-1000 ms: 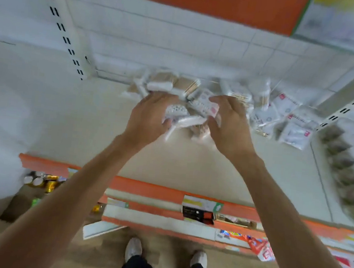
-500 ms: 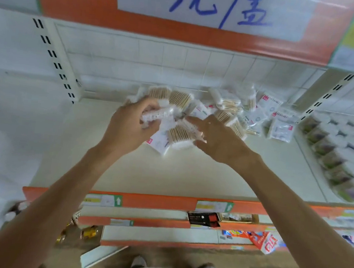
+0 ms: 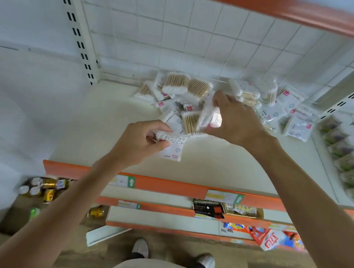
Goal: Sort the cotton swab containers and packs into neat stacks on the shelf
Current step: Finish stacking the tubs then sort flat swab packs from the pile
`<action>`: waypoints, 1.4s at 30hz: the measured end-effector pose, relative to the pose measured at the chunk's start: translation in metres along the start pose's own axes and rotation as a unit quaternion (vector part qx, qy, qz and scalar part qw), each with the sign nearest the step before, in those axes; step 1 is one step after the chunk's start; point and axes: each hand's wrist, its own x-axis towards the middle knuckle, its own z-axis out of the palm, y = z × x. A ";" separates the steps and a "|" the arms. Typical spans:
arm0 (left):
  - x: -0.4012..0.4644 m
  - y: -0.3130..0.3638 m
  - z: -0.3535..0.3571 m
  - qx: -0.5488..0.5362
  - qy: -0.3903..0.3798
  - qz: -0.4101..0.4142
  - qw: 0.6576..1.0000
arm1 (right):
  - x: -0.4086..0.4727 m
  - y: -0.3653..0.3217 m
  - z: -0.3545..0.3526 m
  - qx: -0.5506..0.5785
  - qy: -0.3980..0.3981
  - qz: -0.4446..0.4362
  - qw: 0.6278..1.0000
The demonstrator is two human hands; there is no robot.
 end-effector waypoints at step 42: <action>-0.049 0.167 0.261 -0.119 -0.188 0.031 0.974 | -0.363 0.124 -0.003 0.423 0.252 0.312 0.812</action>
